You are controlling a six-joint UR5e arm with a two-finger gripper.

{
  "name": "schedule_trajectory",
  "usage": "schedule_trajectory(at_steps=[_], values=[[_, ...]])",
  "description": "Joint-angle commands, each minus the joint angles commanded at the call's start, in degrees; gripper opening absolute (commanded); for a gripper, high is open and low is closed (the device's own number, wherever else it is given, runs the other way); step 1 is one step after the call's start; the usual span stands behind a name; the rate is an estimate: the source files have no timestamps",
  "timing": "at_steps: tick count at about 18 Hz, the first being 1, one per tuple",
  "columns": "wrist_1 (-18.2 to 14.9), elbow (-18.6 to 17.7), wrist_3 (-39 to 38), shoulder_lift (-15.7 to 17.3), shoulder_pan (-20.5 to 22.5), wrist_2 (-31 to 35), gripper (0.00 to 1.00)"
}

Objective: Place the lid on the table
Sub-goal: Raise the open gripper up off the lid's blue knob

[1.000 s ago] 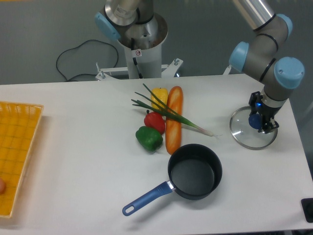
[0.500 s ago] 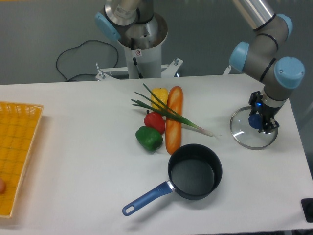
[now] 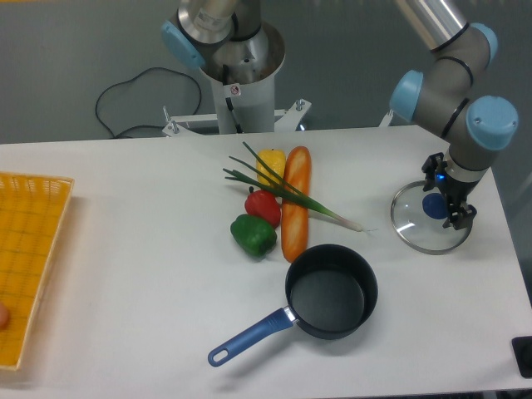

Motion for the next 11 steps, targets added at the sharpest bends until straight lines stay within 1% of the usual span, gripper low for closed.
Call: schedule_trajectory(at_steps=[4, 6, 8, 10, 11], values=[[-0.2, 1.5, 0.0, 1.8, 0.0, 0.3, 1.0], [-0.2, 0.4, 0.4, 2.7, 0.3, 0.3, 1.0], [0.1, -1.8, 0.1, 3.6, 1.3, 0.1, 1.0], [0.1, -1.1, -0.6, 4.2, 1.4, 0.0, 1.0], [-0.1, -0.1, -2.1, 4.2, 1.2, 0.1, 1.0]])
